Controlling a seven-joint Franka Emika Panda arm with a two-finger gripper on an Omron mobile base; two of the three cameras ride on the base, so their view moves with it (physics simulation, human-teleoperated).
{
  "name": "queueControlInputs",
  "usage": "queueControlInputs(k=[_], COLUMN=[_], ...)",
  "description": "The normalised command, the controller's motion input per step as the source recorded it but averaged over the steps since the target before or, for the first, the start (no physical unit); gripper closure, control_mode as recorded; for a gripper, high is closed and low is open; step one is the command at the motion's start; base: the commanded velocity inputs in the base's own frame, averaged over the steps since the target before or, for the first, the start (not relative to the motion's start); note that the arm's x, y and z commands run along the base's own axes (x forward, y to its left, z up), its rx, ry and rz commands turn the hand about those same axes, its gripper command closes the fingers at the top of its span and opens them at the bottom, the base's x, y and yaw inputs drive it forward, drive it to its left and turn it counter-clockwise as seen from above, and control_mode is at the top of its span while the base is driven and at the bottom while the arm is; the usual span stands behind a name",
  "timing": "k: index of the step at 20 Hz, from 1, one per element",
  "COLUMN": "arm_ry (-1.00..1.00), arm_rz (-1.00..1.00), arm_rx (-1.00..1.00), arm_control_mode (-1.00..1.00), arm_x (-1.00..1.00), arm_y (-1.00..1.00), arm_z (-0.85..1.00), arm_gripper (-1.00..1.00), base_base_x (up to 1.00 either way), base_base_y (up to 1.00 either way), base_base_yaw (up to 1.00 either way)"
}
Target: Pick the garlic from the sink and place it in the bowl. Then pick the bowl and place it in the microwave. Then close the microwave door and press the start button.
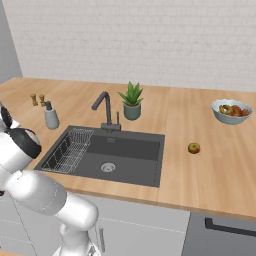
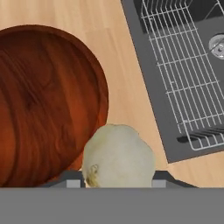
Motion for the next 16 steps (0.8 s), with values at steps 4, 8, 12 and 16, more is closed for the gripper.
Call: queueControlInputs(k=[4, 8, 12, 16], arm_ry=[0.02, 0.02, 0.03, 0.01], arm_rz=[-0.06, -0.05, -0.02, 0.0], arm_rx=[-0.03, -0.02, -0.01, 0.0], arm_control_mode=[-1.0, -1.0, -1.0, -1.0], arm_x=[0.42, 0.44, 0.42, 0.16], arm_y=[0.19, 0.31, 0.44, 0.13], arm_z=[-0.31, -0.24, -0.19, -0.17], arm_gripper=[1.0, 1.0, 1.0, 1.0], base_base_x=[0.0, 0.0, 0.0, 0.0], base_base_y=[0.0, 0.0, 0.0, 0.0], base_base_yaw=[0.0, 0.0, 0.0, 0.0])
